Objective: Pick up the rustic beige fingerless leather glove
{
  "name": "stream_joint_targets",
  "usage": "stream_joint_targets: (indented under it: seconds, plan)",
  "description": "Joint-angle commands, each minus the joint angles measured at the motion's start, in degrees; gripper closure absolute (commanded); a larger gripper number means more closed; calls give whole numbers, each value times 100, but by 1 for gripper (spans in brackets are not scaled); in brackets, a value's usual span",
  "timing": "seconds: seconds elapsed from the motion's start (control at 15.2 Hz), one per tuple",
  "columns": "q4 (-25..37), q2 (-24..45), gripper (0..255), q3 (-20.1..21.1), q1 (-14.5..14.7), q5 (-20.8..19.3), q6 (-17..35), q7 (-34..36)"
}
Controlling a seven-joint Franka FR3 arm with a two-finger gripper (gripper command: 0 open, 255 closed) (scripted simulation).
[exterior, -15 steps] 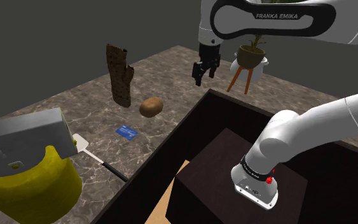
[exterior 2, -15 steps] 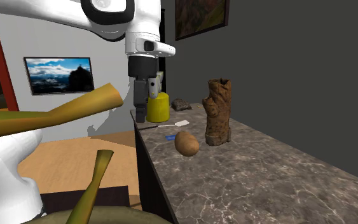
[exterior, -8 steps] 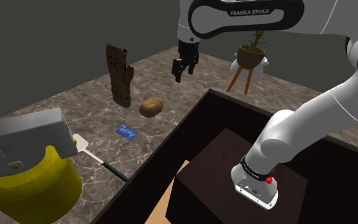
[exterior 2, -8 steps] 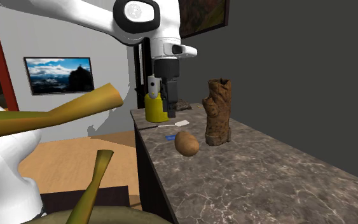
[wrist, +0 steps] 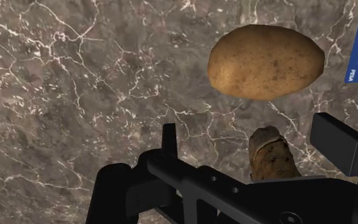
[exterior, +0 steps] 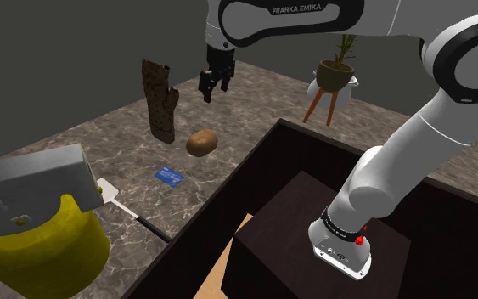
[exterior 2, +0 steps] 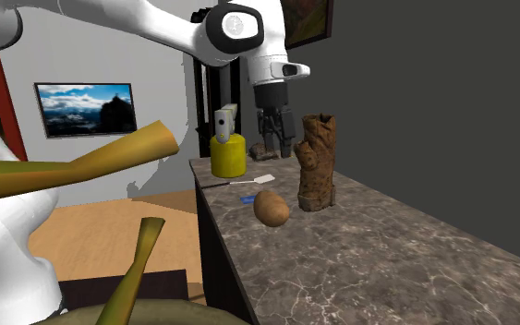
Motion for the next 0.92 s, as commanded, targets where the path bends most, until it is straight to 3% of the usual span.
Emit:
stream_joint_targets:
  seconds: [0.0, 0.53, 0.86]
  plan:
    - [360, 369, 0, 93, 67, -45, 140, -2]
    - [1932, 1657, 0, 376, 341, -312, 351, -126]
    - [1631, 1662, 0, 370, 338, -326, 658, -99]
